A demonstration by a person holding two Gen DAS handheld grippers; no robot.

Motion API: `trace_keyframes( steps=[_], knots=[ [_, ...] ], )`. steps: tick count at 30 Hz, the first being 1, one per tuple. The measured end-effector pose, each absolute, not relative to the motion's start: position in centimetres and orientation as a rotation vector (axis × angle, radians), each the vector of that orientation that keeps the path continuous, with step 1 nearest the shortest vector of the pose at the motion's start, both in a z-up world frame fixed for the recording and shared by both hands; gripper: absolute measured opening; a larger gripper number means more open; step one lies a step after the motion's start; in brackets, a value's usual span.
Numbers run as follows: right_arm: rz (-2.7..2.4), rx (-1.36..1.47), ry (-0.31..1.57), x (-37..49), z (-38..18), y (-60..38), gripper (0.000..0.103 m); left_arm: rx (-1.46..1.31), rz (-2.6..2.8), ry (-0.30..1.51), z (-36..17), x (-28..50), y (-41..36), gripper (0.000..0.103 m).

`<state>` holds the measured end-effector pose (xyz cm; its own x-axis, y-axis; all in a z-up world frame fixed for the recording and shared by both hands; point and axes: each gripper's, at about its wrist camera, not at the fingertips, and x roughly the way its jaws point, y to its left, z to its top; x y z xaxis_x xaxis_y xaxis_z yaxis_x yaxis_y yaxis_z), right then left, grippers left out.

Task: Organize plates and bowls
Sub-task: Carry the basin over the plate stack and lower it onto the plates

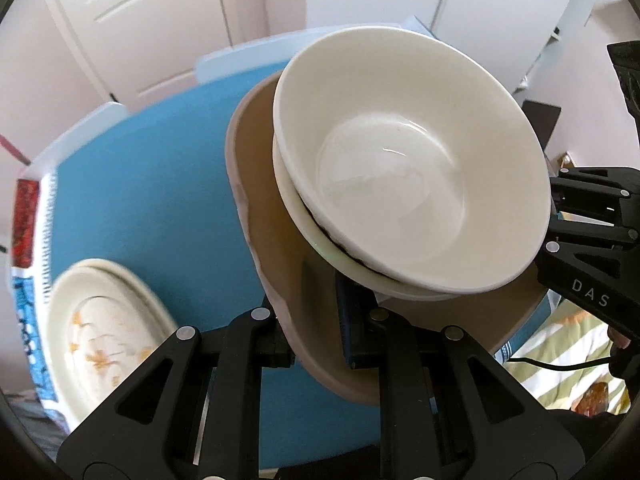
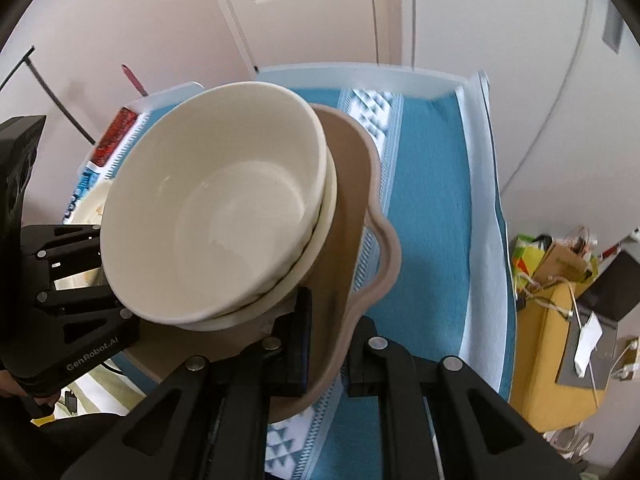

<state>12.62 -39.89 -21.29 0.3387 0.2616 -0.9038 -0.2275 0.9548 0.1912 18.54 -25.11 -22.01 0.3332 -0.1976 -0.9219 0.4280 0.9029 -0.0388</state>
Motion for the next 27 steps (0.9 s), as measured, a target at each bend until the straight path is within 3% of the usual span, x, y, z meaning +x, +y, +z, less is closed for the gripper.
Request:
trace_keyframes(
  steps=[13, 27],
  knots=[
    [0.44, 0.017, 1.1, 12.8, -15.4, -29.7, 0.011, 0.194, -0.302, 1.12, -16.3, 17.0, -14.0, 0.013],
    [0.395, 0.043, 1.192, 9.6, -19.4, -18.7, 0.011, 0.221, -0.341, 1.226, -21.0, 15.9, -3.1, 0.013]
  ],
)
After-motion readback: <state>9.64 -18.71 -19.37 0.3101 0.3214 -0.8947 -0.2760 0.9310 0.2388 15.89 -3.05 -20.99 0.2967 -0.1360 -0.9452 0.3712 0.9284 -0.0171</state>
